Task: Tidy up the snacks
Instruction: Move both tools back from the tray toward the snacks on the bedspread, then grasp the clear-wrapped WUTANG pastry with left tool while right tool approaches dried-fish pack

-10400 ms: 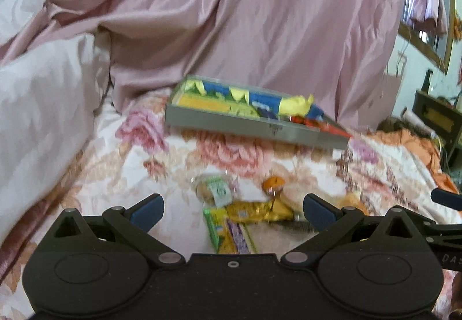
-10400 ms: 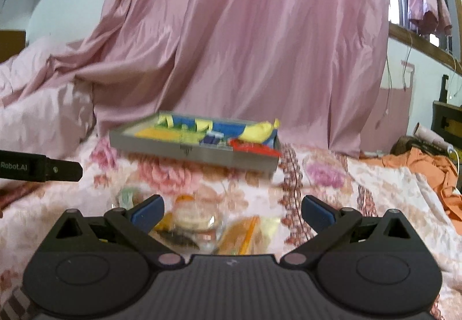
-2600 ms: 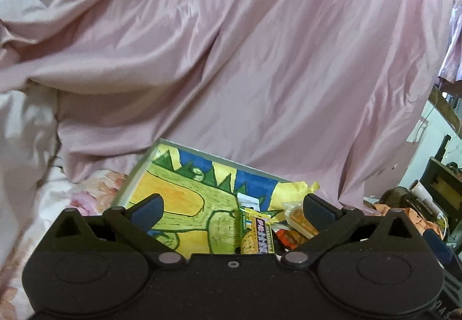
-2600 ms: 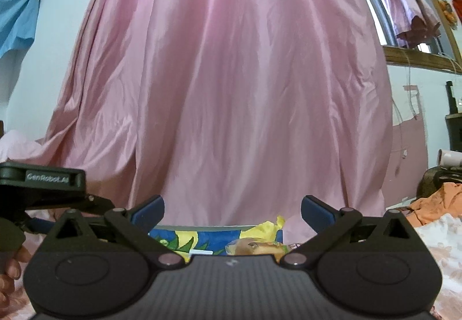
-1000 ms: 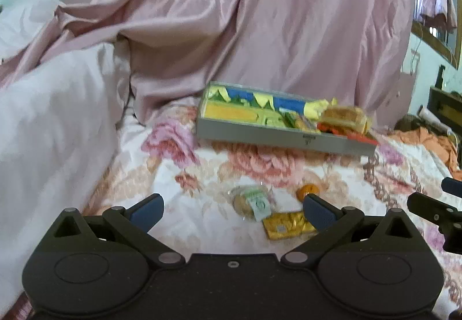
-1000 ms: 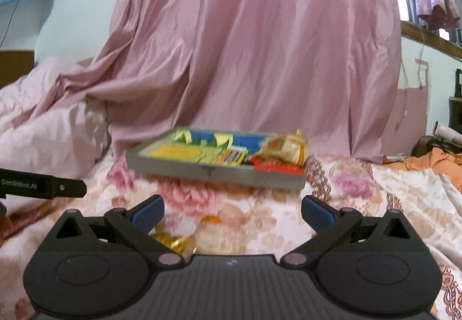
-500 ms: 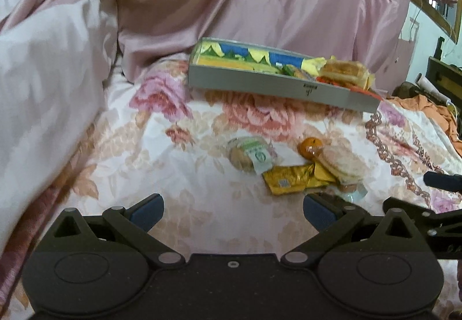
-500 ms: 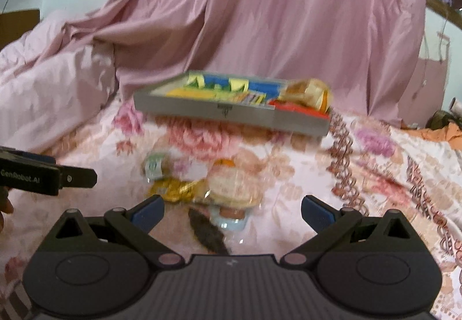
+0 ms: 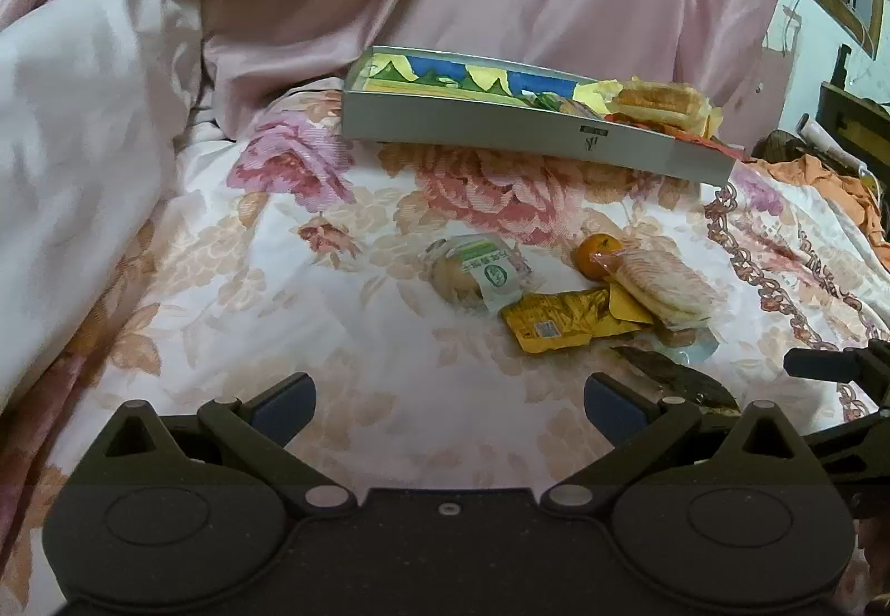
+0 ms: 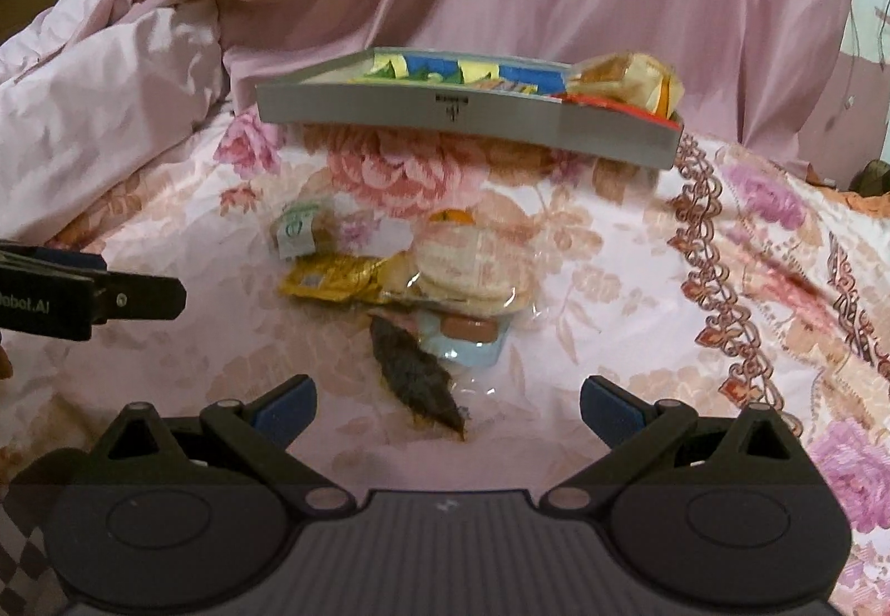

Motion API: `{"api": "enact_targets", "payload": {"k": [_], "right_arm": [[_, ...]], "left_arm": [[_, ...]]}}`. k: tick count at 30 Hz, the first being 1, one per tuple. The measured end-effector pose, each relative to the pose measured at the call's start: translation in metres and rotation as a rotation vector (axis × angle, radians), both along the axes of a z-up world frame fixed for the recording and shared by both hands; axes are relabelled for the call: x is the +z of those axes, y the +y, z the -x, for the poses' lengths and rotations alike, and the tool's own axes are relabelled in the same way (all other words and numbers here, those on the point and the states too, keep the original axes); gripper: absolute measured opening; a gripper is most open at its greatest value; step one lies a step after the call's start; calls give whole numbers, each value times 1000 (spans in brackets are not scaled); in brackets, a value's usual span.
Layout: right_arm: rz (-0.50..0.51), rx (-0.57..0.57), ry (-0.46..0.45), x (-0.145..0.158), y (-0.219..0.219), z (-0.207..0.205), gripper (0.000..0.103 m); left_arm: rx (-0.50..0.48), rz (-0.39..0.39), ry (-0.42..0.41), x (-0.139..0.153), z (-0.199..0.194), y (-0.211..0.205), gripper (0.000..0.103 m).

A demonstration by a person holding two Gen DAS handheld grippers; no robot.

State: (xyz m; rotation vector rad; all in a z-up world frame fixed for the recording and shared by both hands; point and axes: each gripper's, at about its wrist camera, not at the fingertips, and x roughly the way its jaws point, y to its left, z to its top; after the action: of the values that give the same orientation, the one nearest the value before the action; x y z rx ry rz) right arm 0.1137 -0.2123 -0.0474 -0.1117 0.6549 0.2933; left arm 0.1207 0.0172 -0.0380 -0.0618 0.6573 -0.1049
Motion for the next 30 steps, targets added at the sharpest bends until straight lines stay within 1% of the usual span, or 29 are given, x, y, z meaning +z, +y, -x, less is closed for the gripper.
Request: {"api": "enact_targets", "payload": {"k": [7,17,21,24,26,28,29,30], "right_arm": [[29,0,4,-11,4,-7,103],[12,18,-48,-14,10,-15,103],[2,13,-44,-17,9,-20,101],[-16,3,-25,-19,7,-25,96],[-30,1,-12,-21,5,-28,92],[-38,0,-3,-22,4,-30,90],[-41,4,-1,-22,4,-30,88],[-42,10,1,-23,4,-30,87]], "left_arm": [[-5,18,-8,-4,-26,-4,102],[56,110,12,-1,-76,-11,102],[78,104,34,-2,-100,-17,102],[78,84,68,-5,-116,-21,102],[76,84,81,-7,-123,-22,99],[76,89,87,-9,-127,-22,89],[81,90,85,-9,-127,-22,86],[83,92,86,-10,-127,-21,80]]}}
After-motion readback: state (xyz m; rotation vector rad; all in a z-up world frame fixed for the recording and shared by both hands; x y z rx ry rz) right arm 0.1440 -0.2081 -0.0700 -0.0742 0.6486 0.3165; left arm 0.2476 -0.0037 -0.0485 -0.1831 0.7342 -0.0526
